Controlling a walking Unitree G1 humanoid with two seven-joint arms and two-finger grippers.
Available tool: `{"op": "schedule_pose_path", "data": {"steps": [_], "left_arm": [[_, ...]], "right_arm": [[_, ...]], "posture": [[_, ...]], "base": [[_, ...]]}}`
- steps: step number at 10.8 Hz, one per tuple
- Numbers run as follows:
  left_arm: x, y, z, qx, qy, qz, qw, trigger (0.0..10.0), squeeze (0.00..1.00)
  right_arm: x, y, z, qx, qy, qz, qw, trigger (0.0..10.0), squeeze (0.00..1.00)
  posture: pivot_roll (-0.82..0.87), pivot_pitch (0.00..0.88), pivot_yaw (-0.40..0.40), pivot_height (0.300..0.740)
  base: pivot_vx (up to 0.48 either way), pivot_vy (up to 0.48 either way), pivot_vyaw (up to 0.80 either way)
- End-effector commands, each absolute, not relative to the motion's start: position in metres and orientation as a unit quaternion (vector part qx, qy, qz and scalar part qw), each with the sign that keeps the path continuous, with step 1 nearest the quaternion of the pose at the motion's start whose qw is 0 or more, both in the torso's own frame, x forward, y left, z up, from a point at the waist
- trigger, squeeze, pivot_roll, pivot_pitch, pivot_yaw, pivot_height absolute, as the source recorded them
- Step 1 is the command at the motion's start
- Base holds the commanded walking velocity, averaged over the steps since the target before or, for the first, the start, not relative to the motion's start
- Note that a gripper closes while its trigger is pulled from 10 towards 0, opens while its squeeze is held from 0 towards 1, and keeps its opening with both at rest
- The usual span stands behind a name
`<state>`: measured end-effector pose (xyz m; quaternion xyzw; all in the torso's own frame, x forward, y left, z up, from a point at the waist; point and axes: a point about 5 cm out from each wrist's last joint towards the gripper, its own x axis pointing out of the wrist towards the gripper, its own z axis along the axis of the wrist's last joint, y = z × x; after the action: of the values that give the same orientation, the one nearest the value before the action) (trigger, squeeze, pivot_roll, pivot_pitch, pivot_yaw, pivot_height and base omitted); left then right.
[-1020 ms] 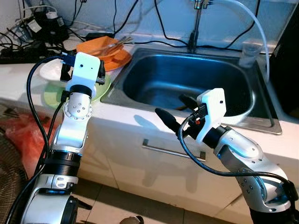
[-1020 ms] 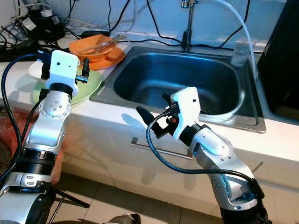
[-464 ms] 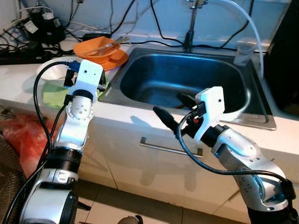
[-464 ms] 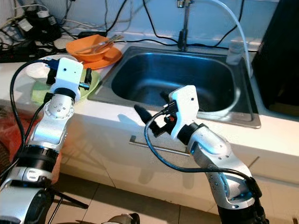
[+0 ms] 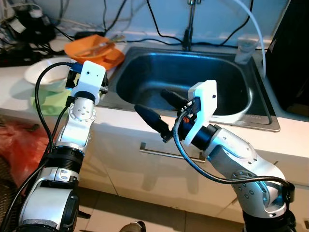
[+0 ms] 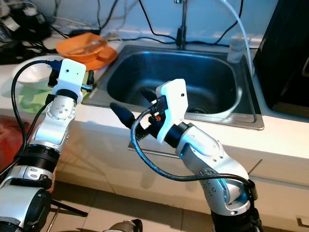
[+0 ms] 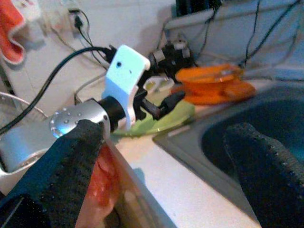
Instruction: Kitchen organization
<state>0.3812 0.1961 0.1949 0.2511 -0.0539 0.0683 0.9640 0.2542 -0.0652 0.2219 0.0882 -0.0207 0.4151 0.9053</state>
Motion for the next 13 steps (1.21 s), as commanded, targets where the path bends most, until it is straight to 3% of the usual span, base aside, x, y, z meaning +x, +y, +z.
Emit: {"op": "schedule_pose_path", "data": {"steps": [1,6,13], "left_arm": [[0.383,0.201,0.2,0.264,-0.061,0.081,0.959,10.0,0.0],[0.375,0.221,0.187,0.281,-0.038,0.116,0.952,10.0,0.0],[0.374,0.228,0.227,0.282,-0.098,0.15,0.943,10.0,0.0]], "right_arm": [[0.251,-0.065,0.222,0.091,-0.015,0.421,0.902,10.0,0.0],[0.243,-0.068,0.218,0.085,0.014,0.442,0.893,10.0,0.0],[0.252,-0.069,0.215,0.067,0.016,0.442,0.894,10.0,0.0]], "posture": [[0.02,0.114,0.035,0.74],[0.02,0.152,-0.005,0.74],[0.07,0.131,-0.008,0.74]], "base": [[0.0,0.0,0.0],[0.0,0.0,0.0],[0.0,0.0,0.0]]}}
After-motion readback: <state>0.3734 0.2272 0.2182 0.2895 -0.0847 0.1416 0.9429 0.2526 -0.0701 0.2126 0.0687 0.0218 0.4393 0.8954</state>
